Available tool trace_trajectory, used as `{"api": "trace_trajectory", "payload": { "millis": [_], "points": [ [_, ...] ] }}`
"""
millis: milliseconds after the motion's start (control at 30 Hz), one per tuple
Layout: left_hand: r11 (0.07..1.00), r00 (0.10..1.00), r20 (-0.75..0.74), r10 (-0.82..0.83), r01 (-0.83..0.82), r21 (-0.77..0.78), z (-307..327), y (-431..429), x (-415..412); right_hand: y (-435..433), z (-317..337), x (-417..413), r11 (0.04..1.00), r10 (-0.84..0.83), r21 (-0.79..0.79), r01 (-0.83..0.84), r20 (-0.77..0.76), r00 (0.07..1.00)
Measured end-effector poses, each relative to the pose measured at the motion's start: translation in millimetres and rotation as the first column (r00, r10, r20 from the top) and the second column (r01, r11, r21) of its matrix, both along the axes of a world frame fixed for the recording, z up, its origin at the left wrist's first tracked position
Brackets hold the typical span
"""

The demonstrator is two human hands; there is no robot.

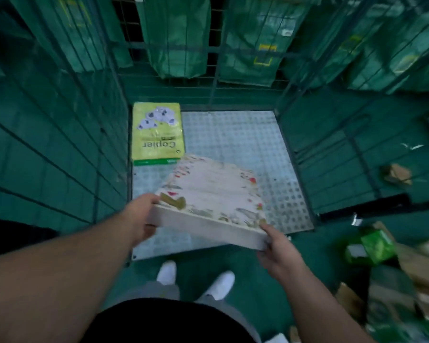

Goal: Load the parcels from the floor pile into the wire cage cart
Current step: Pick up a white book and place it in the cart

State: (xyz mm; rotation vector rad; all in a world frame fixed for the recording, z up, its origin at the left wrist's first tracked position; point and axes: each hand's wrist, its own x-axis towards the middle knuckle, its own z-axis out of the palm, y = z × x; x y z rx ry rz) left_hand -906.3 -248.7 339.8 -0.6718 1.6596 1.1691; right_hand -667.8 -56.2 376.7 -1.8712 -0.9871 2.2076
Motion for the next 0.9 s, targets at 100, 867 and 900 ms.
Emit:
{"api": "trace_trajectory", "payload": {
  "millis": [100, 867, 900],
  "points": [
    [0.988, 0.988, -0.012, 0.155, -0.155, -0.01, -16.9, 1.4, -25.9, 28.4, -28.6, -29.7, 1.0, 0.001, 0.01, -0.002, 0.021, 1.0],
    [0.596, 0.59, 0.278, 0.758, -0.8, 0.074, -243.4, 112.8, -210.2, 201.6, -259.5, -347.7, 0.96, 0.273, -0.085, -0.265, 0.101, 0.957],
    [0.599, 0.599, 0.253, 0.76, -0.796, 0.086, -261.6, 114.5, -225.9, 202.3, -274.6, -363.8, 0.96, 0.277, -0.062, -0.272, 0.096, 0.956]
  ]
}}
